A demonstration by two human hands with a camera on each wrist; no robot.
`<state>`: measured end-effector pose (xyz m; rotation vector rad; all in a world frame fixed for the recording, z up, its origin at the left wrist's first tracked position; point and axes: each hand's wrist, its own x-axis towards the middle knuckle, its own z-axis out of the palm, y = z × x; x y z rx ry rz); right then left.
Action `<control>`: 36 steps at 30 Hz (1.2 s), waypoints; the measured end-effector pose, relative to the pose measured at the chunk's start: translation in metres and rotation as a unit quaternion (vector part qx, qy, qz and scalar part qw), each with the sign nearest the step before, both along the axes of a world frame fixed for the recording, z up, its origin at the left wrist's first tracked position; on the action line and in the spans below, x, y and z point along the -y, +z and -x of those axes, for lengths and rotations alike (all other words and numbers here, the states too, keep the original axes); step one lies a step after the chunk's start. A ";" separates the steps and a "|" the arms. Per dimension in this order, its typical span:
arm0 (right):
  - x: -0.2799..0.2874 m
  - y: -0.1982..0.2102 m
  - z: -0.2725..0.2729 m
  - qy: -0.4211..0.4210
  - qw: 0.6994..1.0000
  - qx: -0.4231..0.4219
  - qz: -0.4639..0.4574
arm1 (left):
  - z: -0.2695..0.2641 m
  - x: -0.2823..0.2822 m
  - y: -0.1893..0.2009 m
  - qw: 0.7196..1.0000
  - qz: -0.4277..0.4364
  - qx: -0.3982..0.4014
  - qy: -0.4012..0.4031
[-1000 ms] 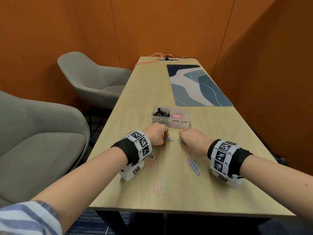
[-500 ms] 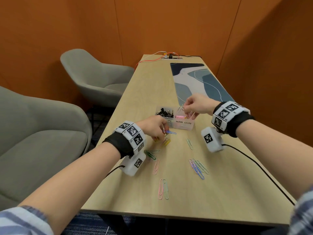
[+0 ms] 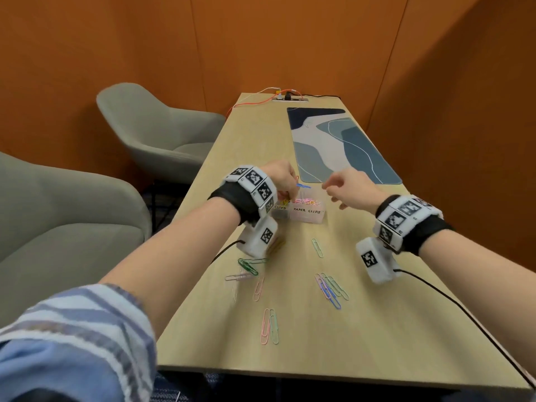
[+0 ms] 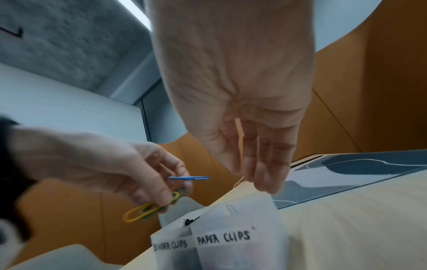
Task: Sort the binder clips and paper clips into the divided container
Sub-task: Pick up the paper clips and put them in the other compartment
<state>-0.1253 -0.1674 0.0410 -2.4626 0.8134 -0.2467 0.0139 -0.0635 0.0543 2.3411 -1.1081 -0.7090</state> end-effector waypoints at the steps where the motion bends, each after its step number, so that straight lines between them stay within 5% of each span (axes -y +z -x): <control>1: -0.002 -0.002 0.011 0.005 1.000 -0.002 -0.003 | 0.001 0.007 -0.001 1.000 -0.010 0.005 0.001; 8: -0.007 -0.027 0.060 0.040 0.998 -0.029 -0.038 | 0.000 0.034 -0.011 0.999 -0.033 0.016 0.021; 13: -0.017 -0.040 0.062 0.078 0.994 -0.071 0.004 | 0.002 0.033 -0.008 0.995 0.021 -0.066 0.065; 17: -0.043 -0.049 0.051 0.118 0.982 -0.140 0.048 | 0.009 -0.004 -0.008 0.996 0.073 0.004 0.044; 21: -0.068 -0.054 0.037 0.170 0.959 -0.195 0.112 | 0.016 -0.066 -0.023 0.993 -0.064 0.083 -0.059; 25: -0.084 -0.053 0.041 0.249 0.938 -0.211 0.120 | 0.026 -0.118 -0.048 0.961 -0.172 0.119 -0.180; 36: -0.089 -0.047 0.100 0.145 0.948 -0.271 0.082 | 0.053 -0.133 -0.064 0.941 -0.226 0.185 -0.172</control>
